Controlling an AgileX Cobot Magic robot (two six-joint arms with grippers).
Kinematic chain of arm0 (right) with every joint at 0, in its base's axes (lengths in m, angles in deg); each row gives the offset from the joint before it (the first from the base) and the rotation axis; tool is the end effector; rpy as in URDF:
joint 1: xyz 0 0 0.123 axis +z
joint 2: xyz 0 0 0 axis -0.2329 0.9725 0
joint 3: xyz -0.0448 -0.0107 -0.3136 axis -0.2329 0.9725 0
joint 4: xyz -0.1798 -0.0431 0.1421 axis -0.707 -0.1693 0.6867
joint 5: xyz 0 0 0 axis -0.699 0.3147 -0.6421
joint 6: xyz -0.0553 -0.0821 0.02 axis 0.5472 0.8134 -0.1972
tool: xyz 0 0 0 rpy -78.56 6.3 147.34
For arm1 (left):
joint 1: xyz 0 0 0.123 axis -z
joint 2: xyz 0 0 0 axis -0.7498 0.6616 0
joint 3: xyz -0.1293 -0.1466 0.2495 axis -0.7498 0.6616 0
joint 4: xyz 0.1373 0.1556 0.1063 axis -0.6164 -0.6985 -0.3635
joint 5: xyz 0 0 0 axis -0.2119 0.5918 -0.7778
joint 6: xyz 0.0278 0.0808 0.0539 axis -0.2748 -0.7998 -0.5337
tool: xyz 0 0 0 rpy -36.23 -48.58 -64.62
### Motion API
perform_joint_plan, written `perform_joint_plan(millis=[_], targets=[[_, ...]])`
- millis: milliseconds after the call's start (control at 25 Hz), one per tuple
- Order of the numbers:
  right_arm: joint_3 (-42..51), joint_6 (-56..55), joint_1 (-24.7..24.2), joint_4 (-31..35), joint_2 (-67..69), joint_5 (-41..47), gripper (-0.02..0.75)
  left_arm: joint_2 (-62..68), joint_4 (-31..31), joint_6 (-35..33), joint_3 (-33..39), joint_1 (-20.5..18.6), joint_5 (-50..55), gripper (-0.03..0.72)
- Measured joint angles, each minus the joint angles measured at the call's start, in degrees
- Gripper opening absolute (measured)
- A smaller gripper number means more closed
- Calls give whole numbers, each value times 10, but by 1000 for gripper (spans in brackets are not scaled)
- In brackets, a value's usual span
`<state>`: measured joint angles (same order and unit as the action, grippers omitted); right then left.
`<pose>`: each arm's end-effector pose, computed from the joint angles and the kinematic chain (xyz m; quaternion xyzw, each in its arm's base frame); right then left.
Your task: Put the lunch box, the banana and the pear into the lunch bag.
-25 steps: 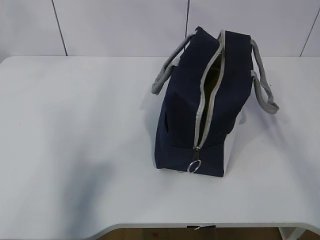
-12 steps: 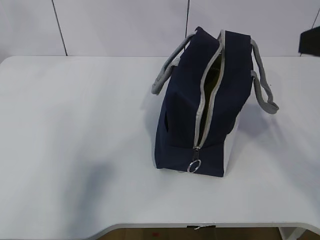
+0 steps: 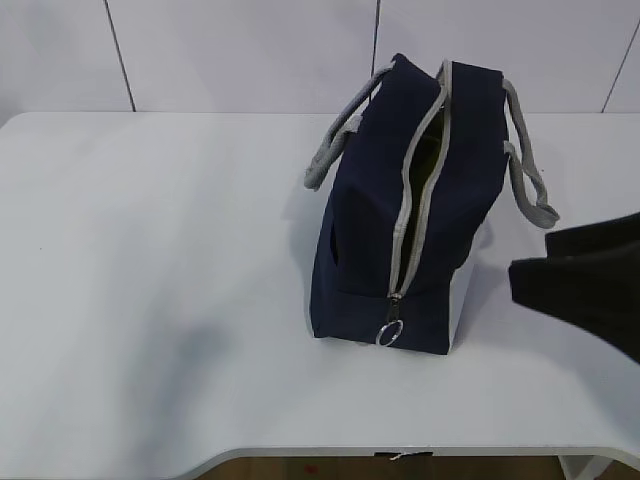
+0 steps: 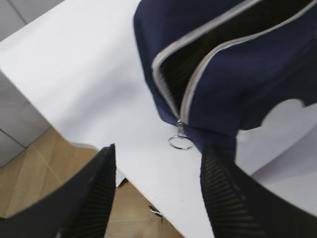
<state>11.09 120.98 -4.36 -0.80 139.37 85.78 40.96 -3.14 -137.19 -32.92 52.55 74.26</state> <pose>0.1227 0.0738 0.3108 -0.2684 0.8150 0.2389 0.4546 0.3031 -0.0848 0.4844 0.2877 0.7565 -0.2441 0.5341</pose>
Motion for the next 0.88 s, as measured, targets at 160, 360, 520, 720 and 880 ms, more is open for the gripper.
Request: perform_joint_plan(millis=[160,360,520,720,880], targets=[[51,176,0,148,13,-7,438,0,0,0,0,0,0,467],[68,339,0,280,54,-7,438,0,2,0,0,0,0,459],[68,401,0,318,107,-6,438,0,3,1,0,0,0,456],[68,431,0,392,187,13,438,0,3,1,0,0,0,449],[68,470,0,415,262,50,438,0,3,1,0,0,0,445]])
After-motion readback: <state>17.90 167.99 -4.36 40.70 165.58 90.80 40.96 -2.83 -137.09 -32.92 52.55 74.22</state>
